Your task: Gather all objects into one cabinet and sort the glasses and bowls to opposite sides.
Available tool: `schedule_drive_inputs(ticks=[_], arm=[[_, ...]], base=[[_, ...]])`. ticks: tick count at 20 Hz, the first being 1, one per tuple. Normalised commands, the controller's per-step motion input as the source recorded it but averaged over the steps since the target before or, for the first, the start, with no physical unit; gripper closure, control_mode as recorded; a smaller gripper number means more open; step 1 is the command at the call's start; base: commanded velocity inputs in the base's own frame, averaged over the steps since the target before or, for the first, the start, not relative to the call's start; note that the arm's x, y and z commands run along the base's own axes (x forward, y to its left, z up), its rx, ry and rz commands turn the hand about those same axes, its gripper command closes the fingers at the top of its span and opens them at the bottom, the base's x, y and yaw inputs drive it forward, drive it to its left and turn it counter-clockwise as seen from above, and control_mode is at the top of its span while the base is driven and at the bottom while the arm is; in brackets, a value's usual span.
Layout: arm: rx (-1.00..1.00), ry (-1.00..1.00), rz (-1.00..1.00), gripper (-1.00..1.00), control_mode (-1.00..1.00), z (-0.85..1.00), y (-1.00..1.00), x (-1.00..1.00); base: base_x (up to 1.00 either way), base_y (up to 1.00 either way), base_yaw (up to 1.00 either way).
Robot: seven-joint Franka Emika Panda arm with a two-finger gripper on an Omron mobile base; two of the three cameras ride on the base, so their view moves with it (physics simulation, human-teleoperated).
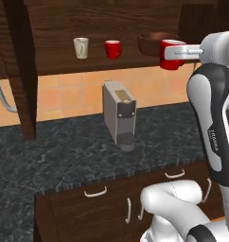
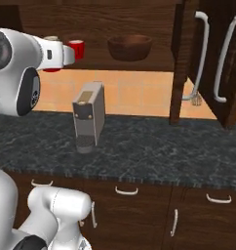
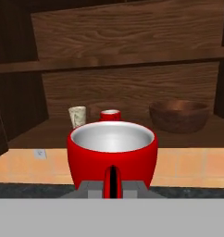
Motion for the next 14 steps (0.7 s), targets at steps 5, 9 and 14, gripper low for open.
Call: schedule_drive_inputs(ticks=[5,9,14], arm=[[0.0,0.0,0.0,1.0,1.0,0.0,0.0,0.0],[0.0,0.0,0.0,1.0,1.0,0.0,0.0,0.0],[0.0,0.0,0.0,1.0,1.0,0.0,0.0,0.0]], base=[[0.23,0.46,0.0],[0.7,0.29,0.0],[0.46,0.55,0.0]])
